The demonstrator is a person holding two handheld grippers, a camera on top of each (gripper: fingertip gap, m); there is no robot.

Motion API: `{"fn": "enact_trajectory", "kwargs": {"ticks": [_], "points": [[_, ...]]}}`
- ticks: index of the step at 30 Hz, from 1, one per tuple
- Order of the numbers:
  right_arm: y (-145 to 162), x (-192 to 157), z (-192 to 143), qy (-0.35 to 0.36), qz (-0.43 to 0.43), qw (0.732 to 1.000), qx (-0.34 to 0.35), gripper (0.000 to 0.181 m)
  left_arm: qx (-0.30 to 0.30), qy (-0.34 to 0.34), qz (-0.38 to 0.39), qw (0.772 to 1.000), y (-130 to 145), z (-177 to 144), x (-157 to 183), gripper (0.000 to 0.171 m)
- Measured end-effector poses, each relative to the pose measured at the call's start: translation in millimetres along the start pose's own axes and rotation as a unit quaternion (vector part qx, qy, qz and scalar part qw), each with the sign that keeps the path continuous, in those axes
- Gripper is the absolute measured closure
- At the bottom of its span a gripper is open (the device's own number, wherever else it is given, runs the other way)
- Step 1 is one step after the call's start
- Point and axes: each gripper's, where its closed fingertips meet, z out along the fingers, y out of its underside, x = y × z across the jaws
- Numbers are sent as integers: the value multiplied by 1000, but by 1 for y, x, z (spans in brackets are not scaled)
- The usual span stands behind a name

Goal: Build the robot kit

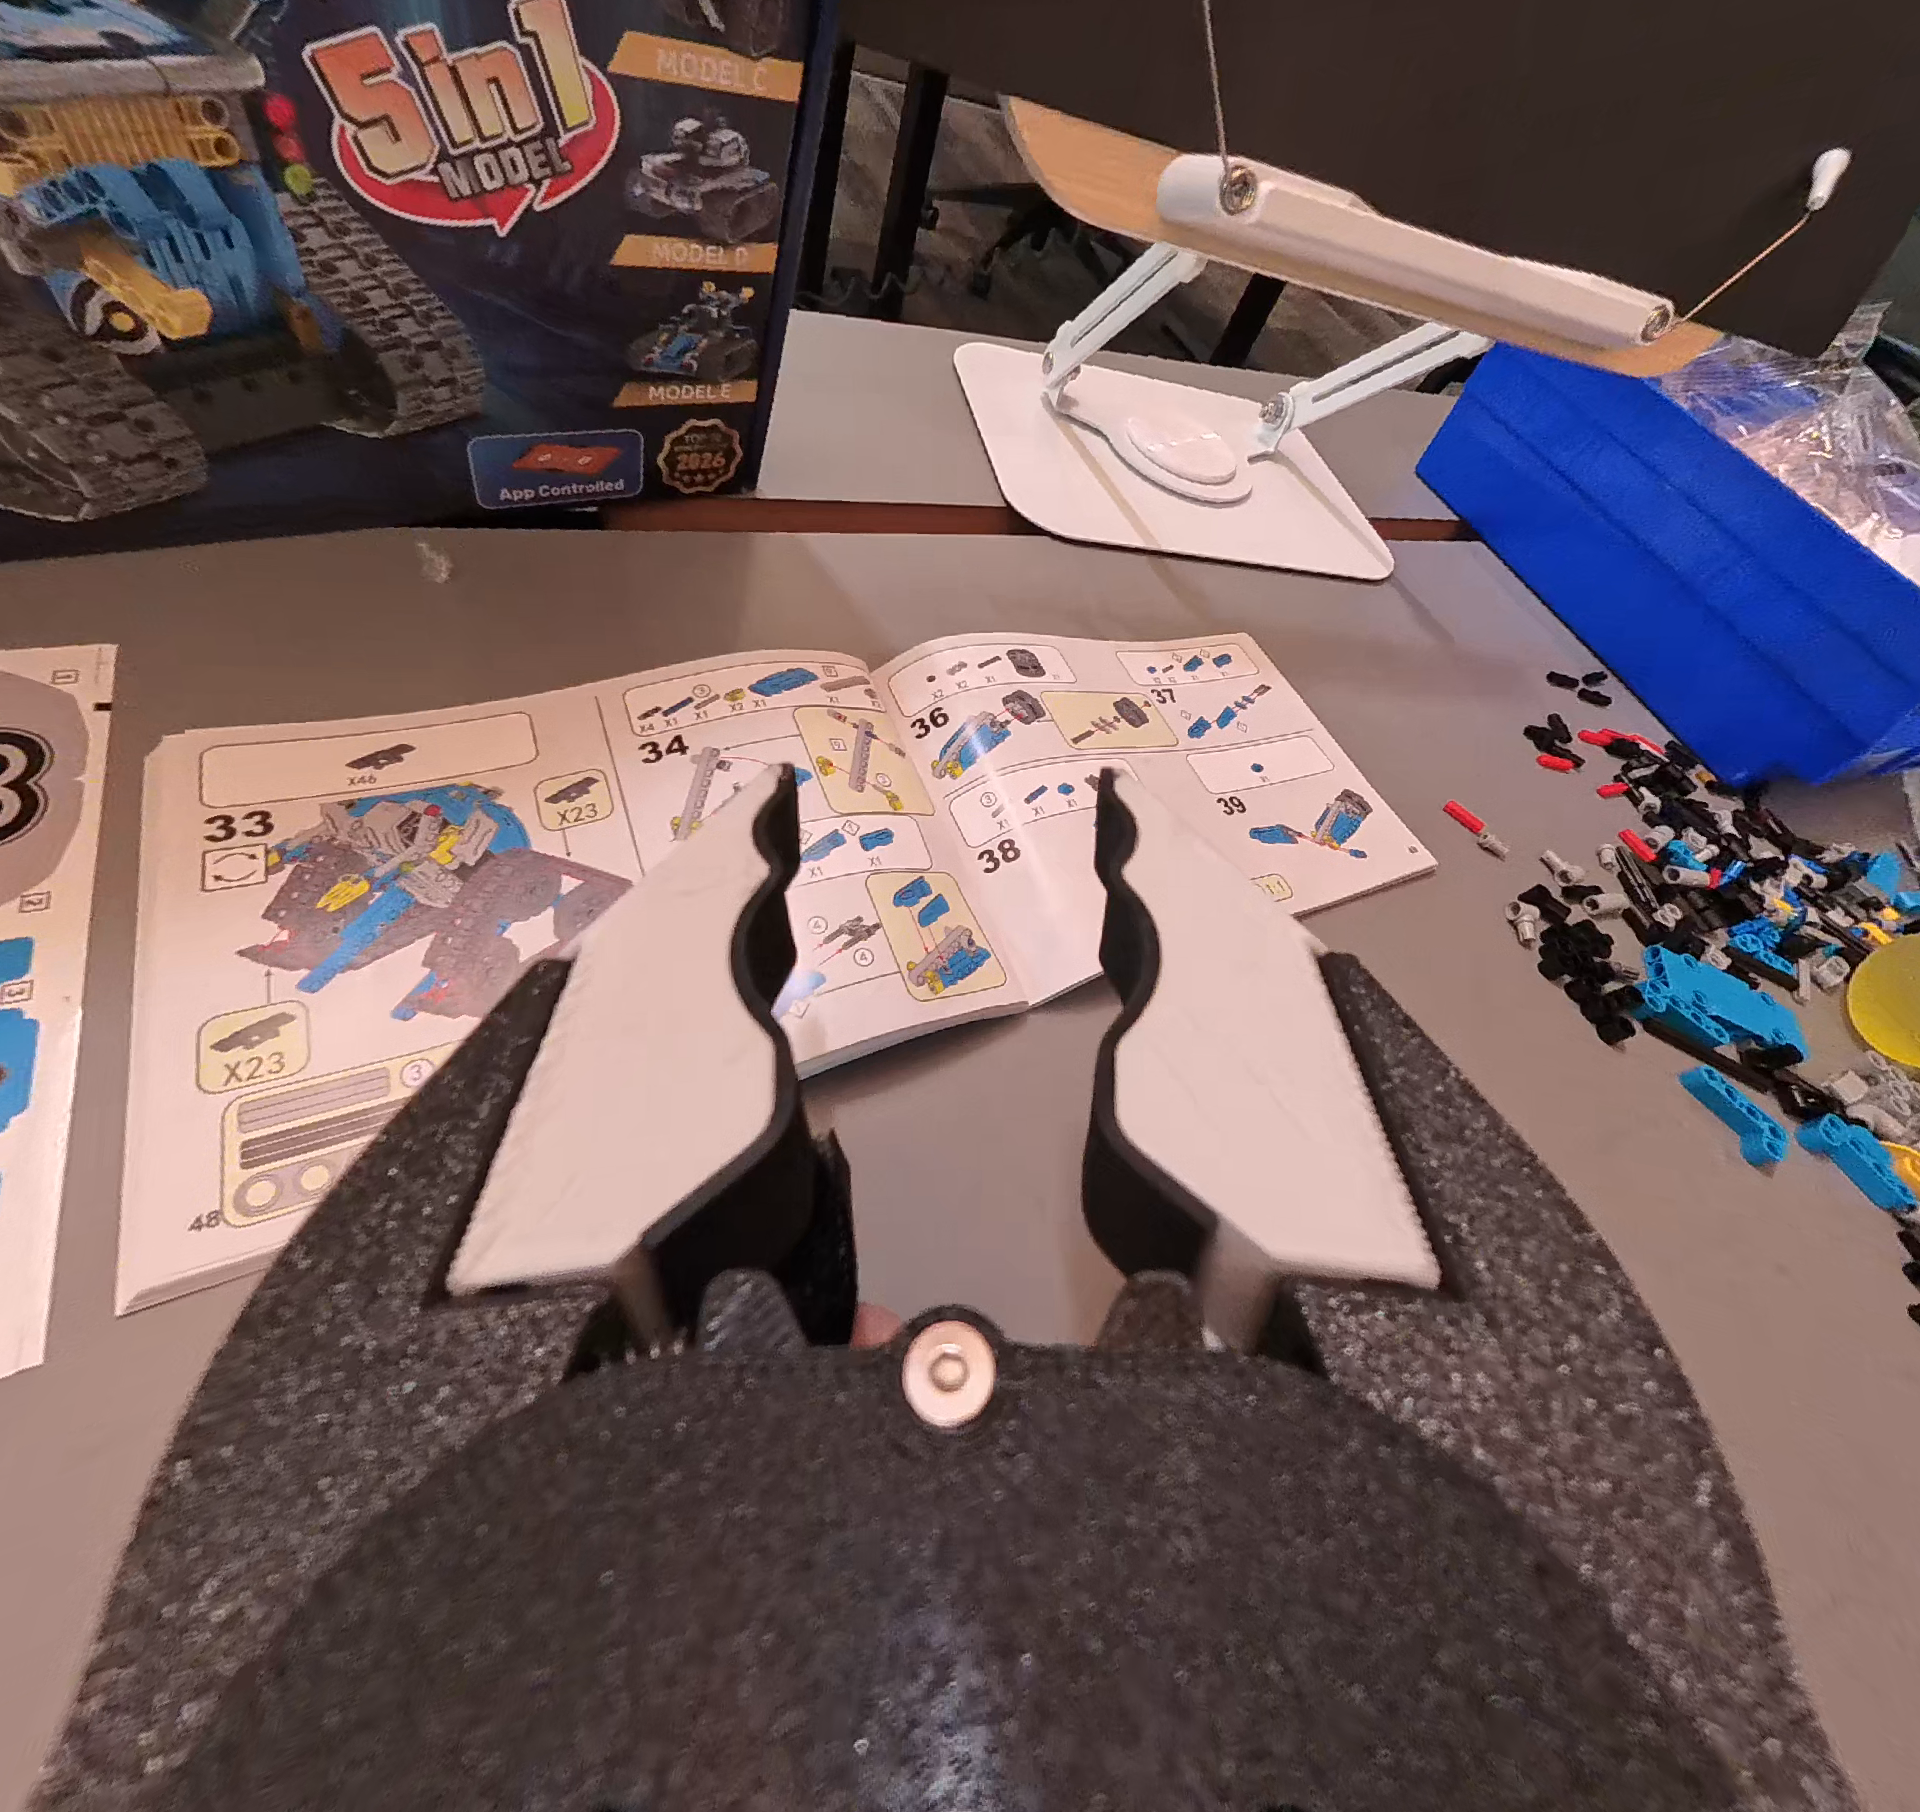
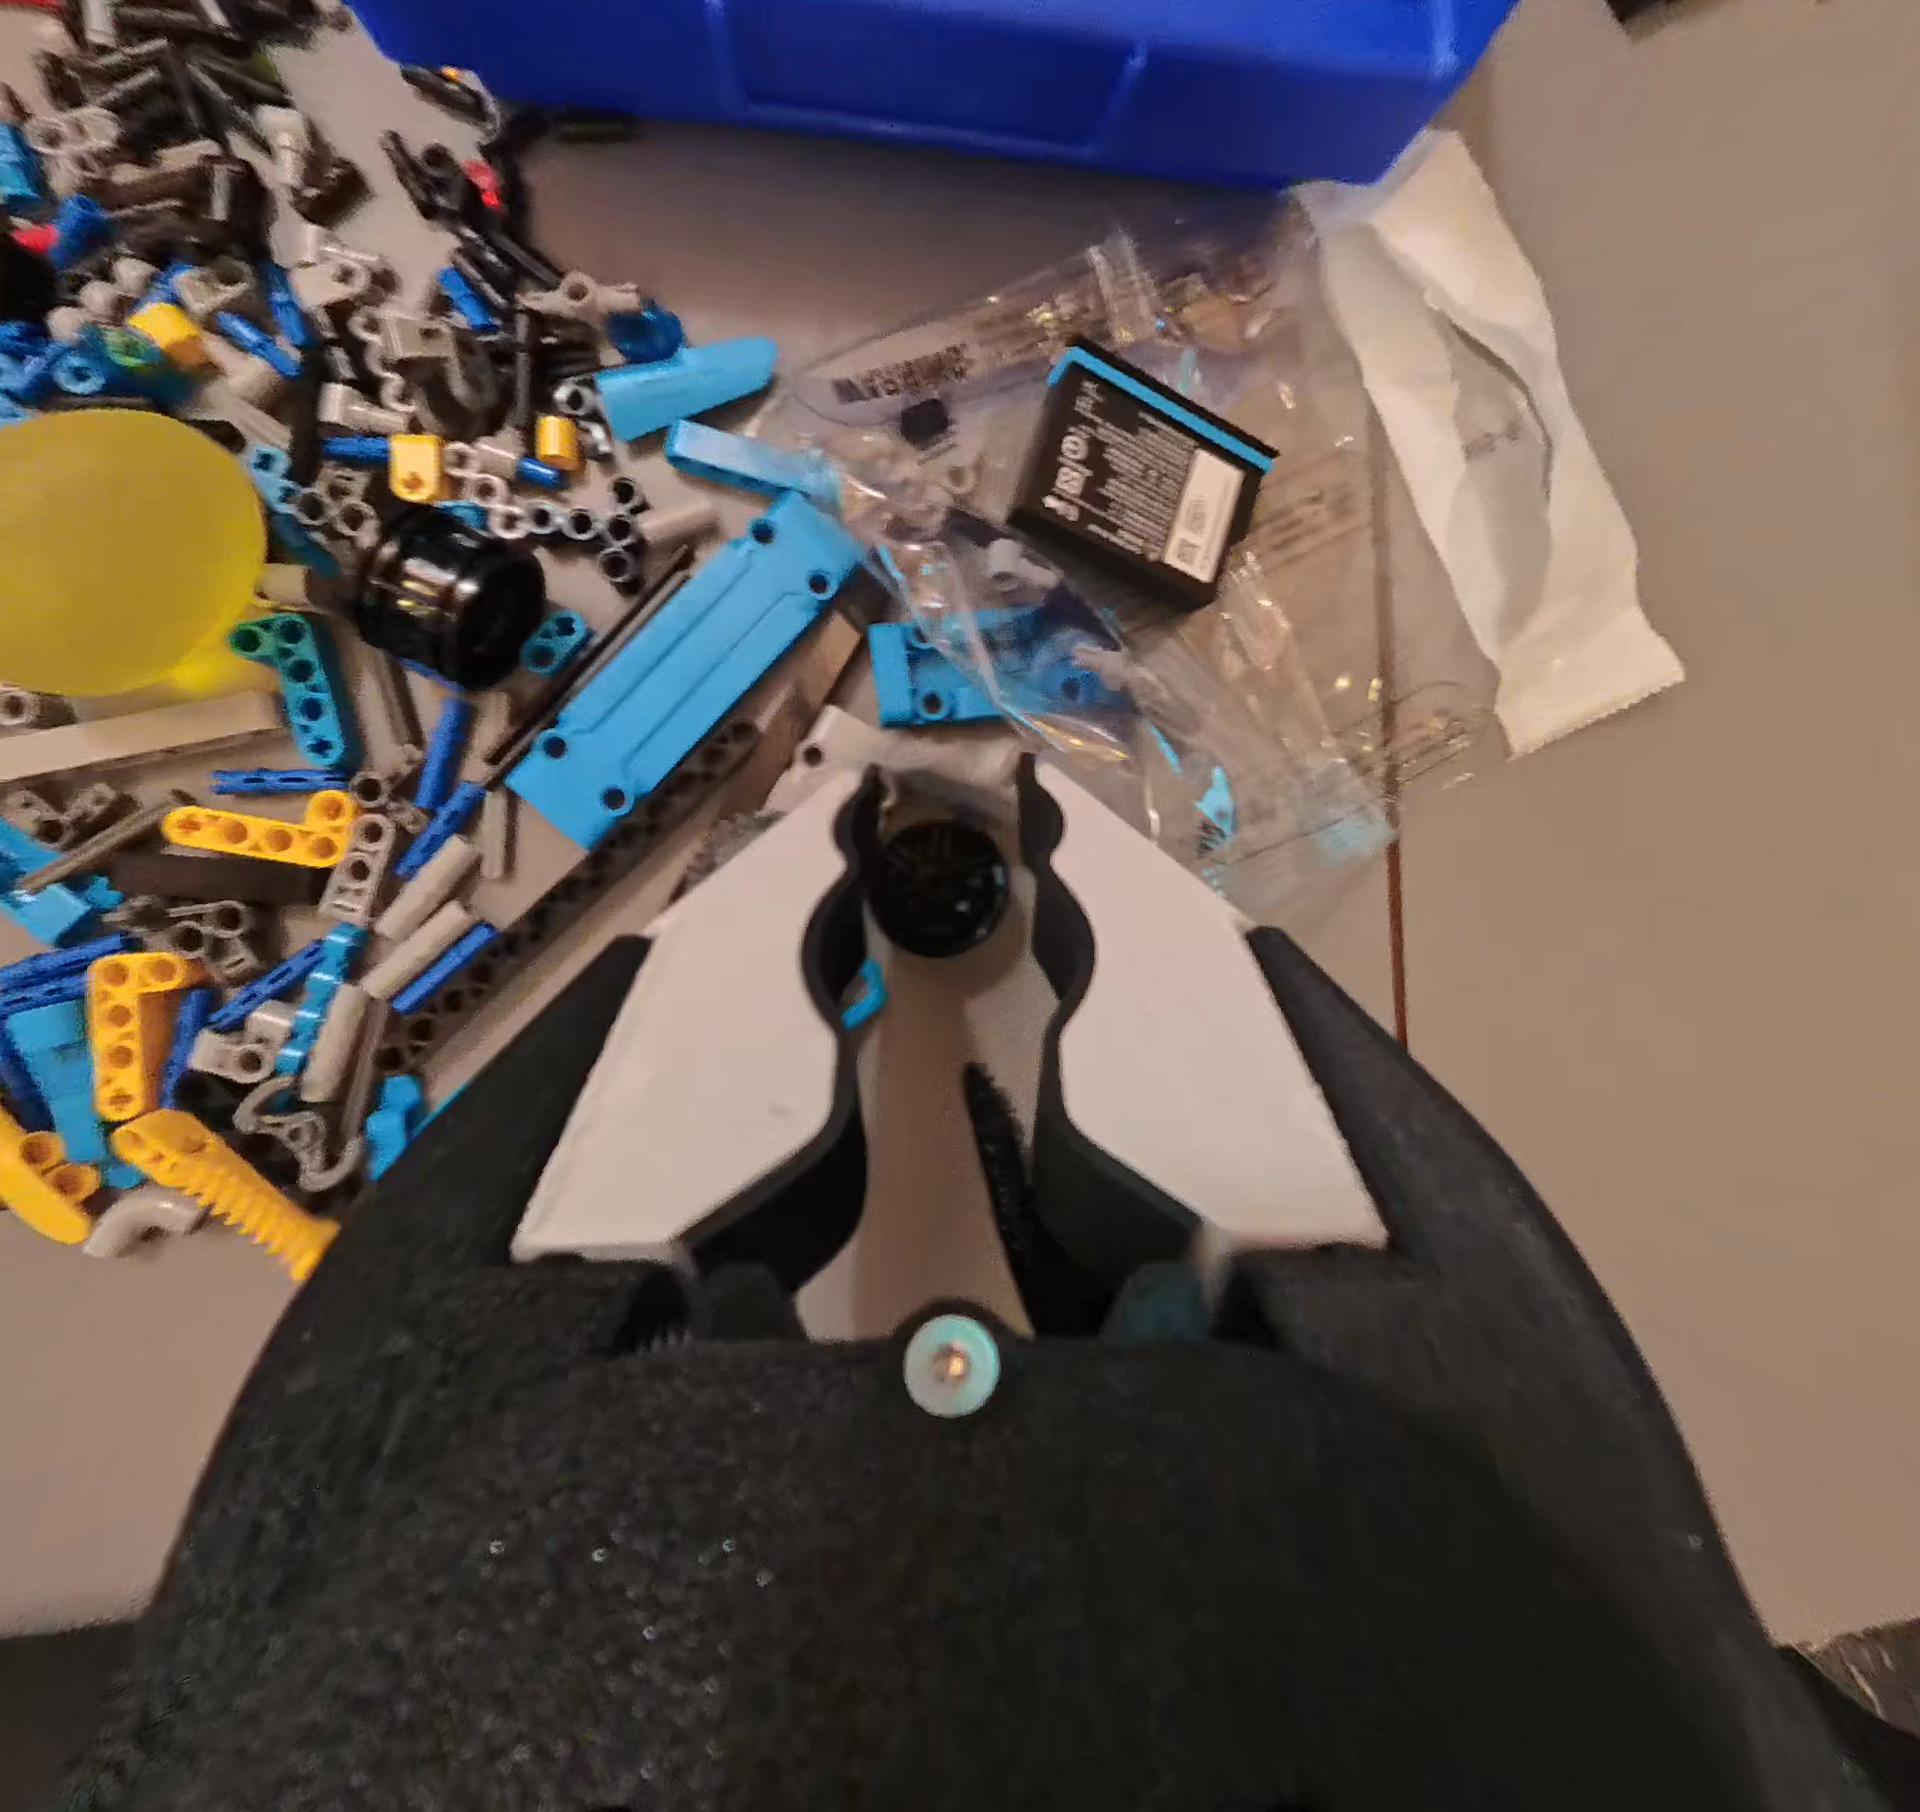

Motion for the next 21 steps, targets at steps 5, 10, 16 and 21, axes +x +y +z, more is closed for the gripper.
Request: {"fn": "enact_trajectory", "kwargs": {"ticks": [5,10,16,21], "points": [[-14,-52,-1,-98,-23,994,34,148,-4,1,4,1000,2,1,2,114],[-12,-54,25,-110,24,994,0,148,-8,4,3,1000,4,1,4,115],[-13,-58,32,-100,27,995,-11,147,-9,1,0,1000,3,1,1,115],[-11,-60,30,-97,31,995,-22,144,-10,-43,-3,999,0,-4,-22,116]]}}
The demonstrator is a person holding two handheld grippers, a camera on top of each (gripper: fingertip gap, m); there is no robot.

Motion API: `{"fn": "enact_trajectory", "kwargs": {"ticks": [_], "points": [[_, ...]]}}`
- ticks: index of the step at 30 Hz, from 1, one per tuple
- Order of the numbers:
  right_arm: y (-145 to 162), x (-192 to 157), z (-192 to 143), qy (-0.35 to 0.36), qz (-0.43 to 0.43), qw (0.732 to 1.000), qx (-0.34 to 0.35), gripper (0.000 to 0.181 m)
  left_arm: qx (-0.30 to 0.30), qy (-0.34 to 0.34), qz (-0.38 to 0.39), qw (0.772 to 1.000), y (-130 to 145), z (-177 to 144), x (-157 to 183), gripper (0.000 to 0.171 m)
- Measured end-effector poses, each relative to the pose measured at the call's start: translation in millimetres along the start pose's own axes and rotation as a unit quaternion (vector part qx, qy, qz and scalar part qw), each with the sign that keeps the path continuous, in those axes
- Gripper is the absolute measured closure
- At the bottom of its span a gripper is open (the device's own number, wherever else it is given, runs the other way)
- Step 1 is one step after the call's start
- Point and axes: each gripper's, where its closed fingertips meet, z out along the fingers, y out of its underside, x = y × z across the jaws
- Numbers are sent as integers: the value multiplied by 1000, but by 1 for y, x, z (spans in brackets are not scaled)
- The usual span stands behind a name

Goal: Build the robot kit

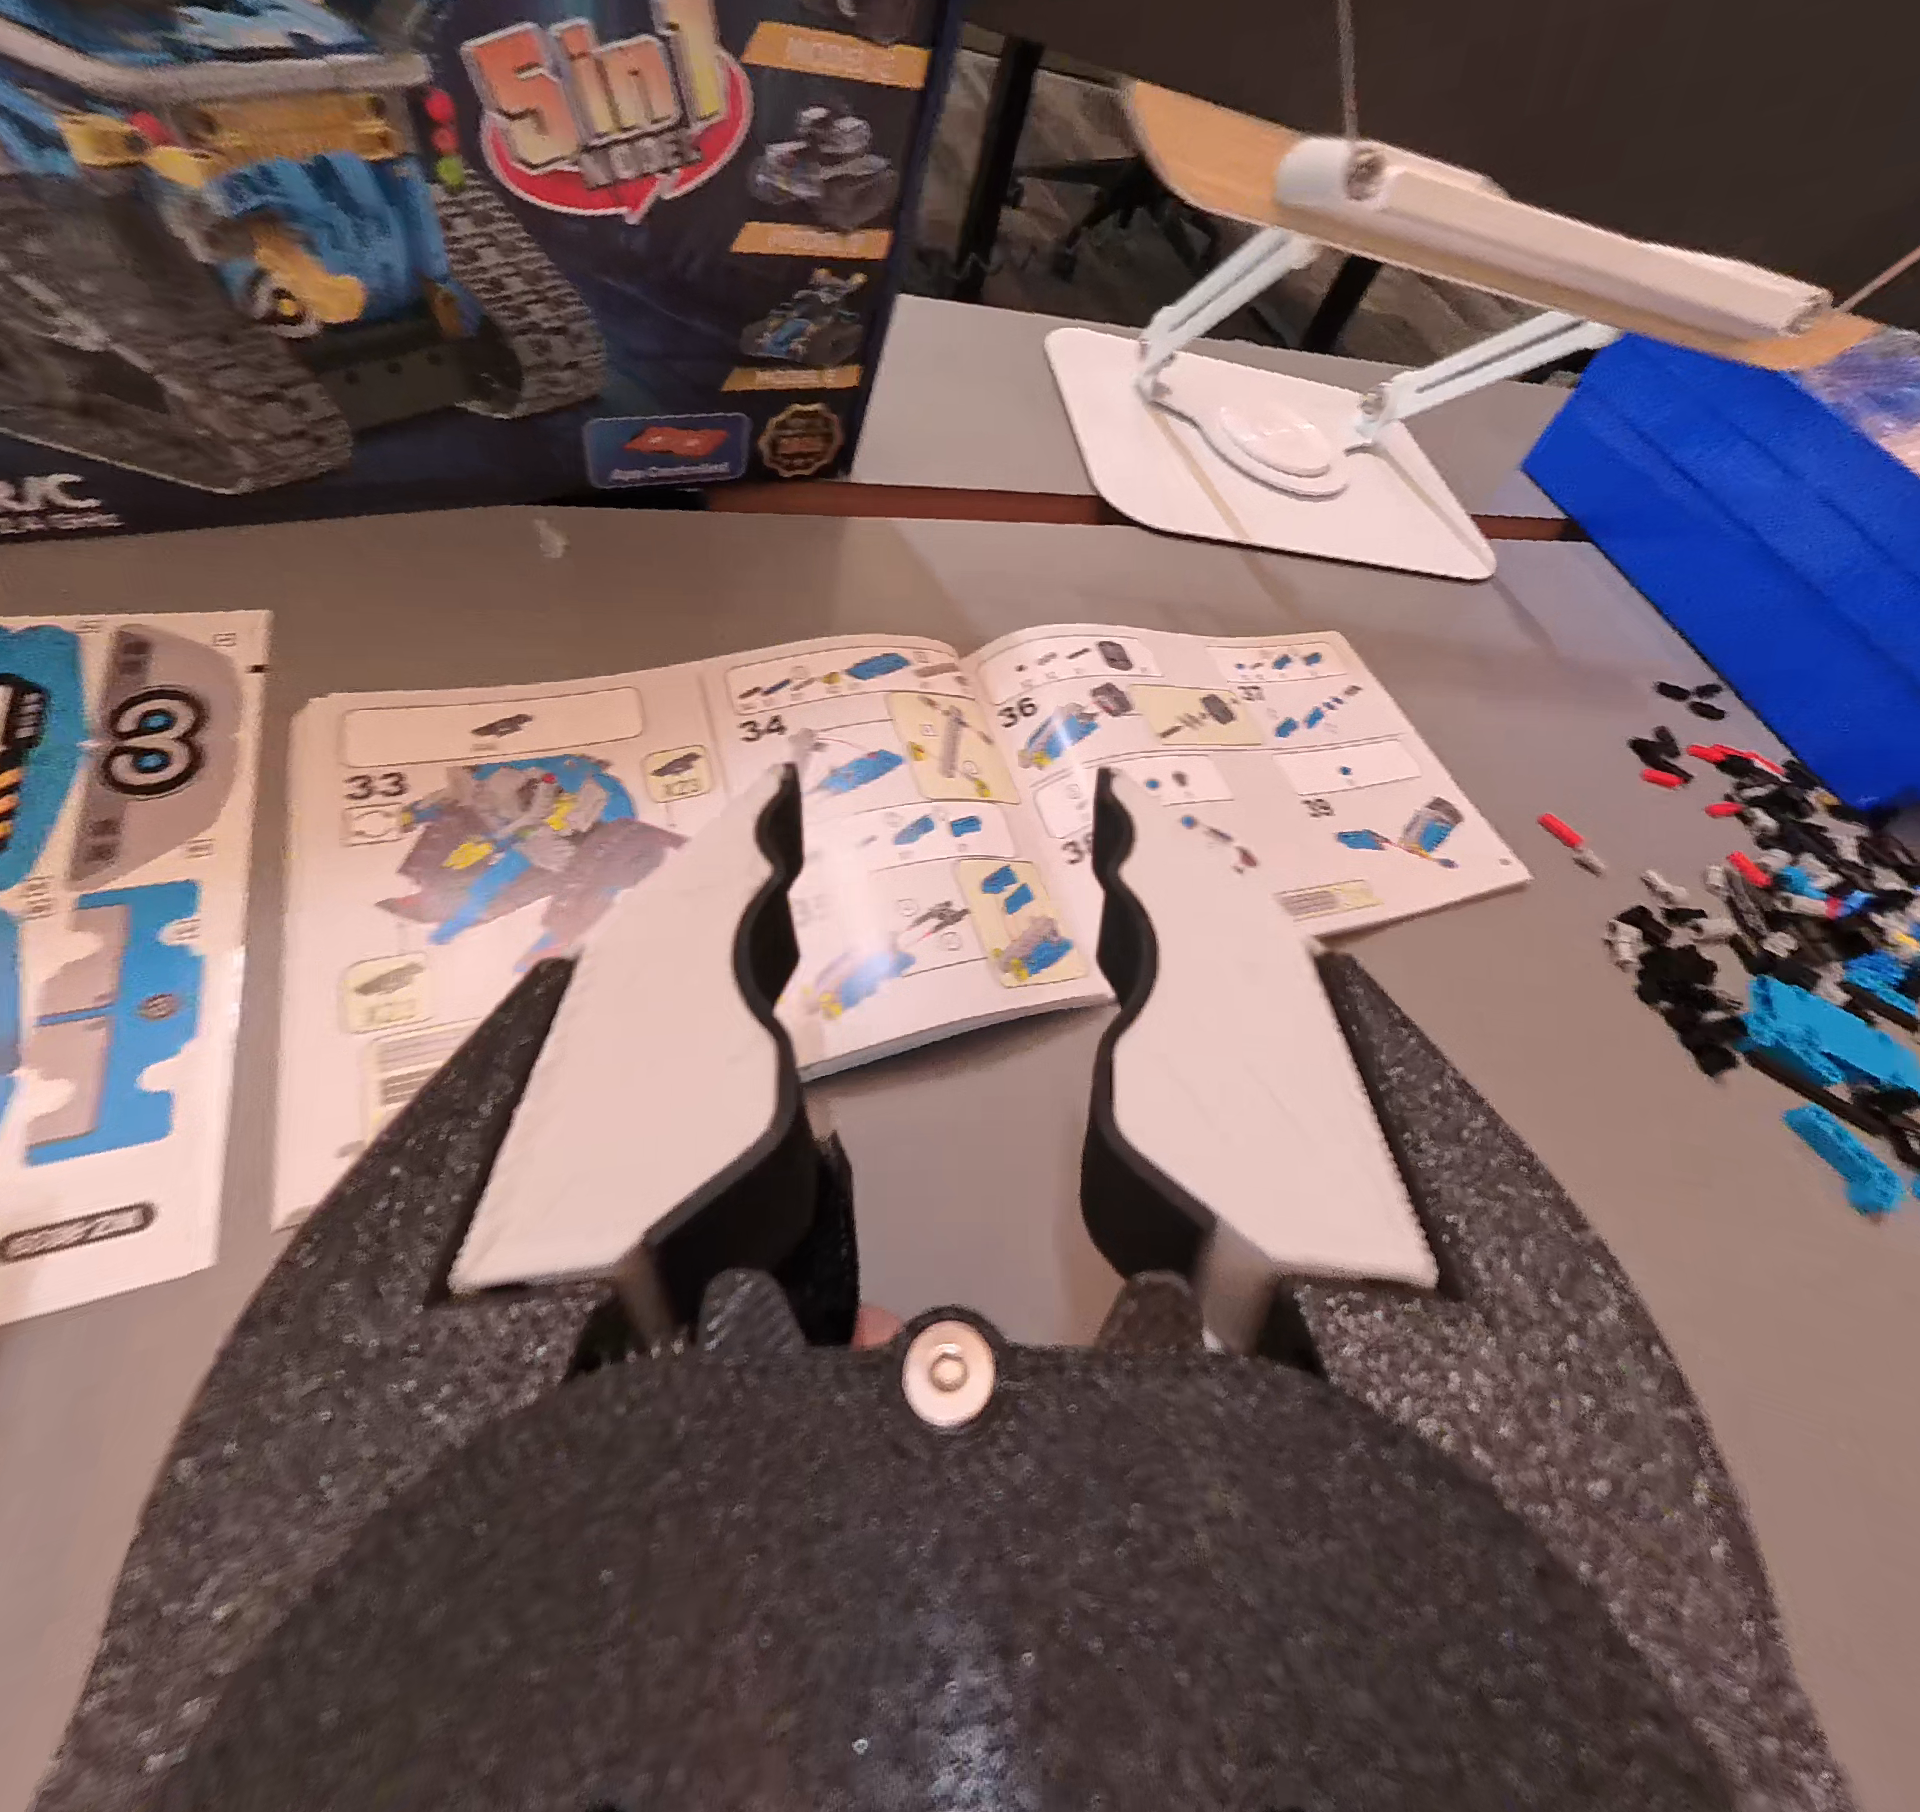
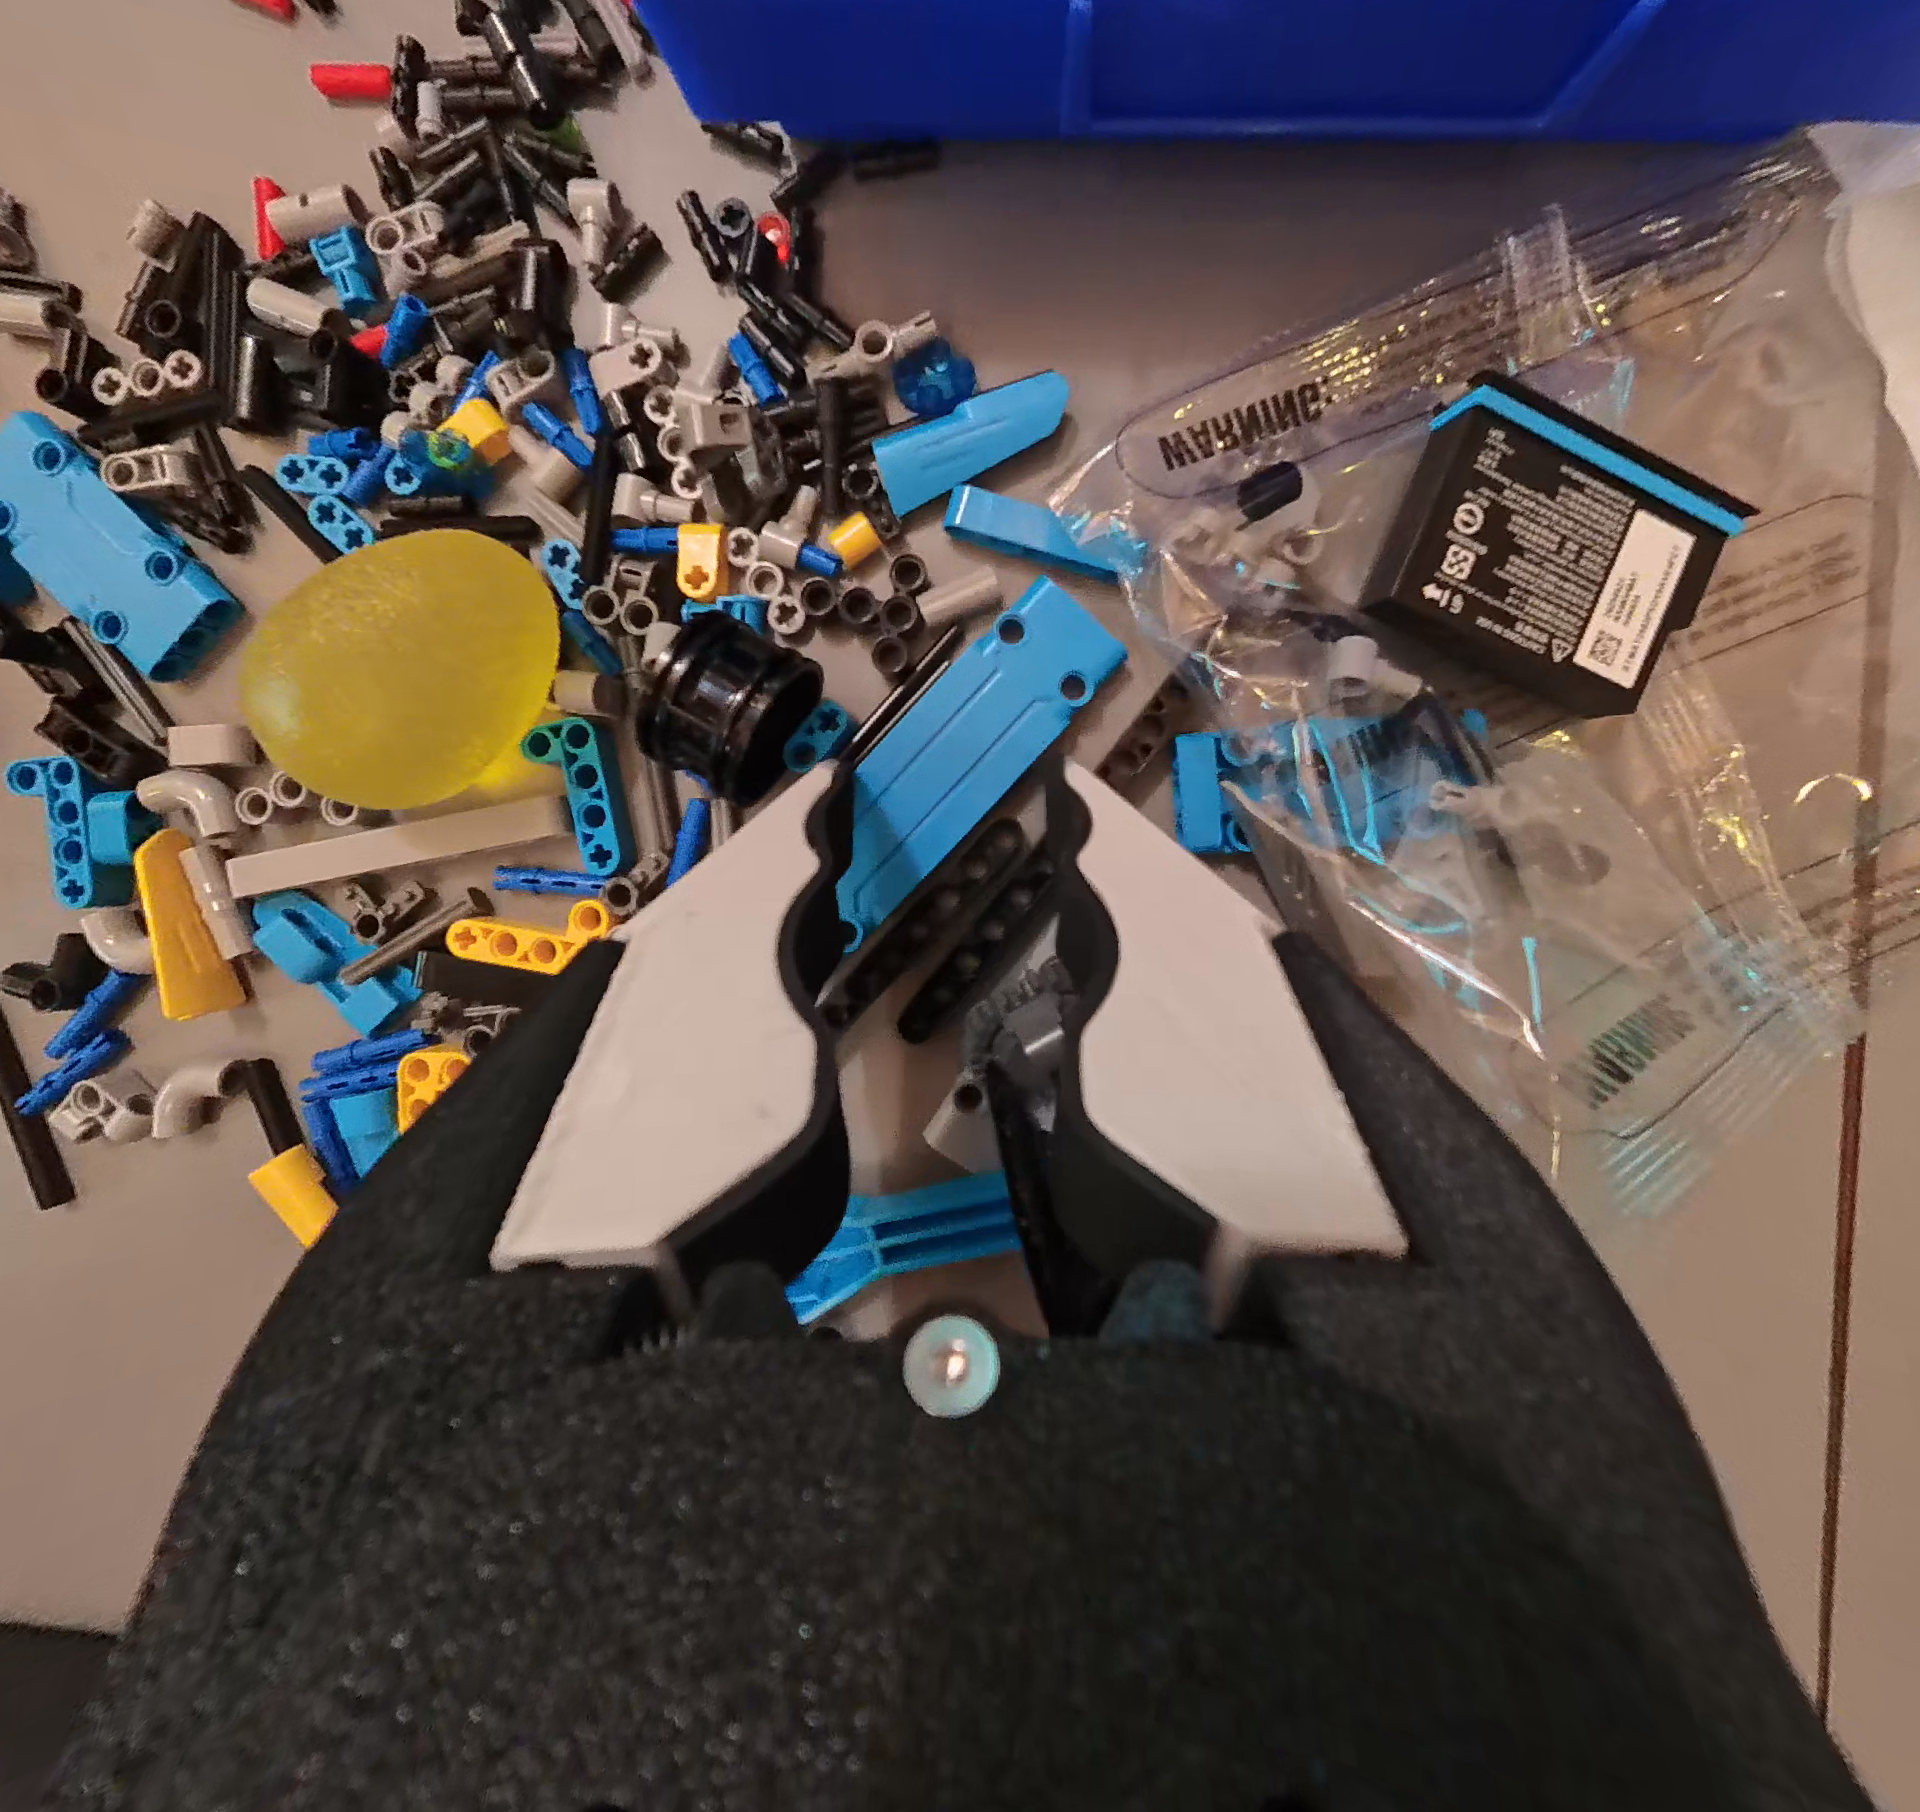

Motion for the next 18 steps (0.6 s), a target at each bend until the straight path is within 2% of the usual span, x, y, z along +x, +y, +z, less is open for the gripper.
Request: {"fn": "enact_trajectory", "kwargs": {"ticks": [4,13,18], "points": [[0,-1,1,-1,21,1000,-5,143,-11,-15,-14,1000,4,1,-10,116],[-1,-1,4,0,31,1000,-5,137,-20,-2,-8,1000,8,4,-2,116],[2,0,4,6,35,999,-13,147,-21,-18,4,1000,7,4,-9,117]]}}
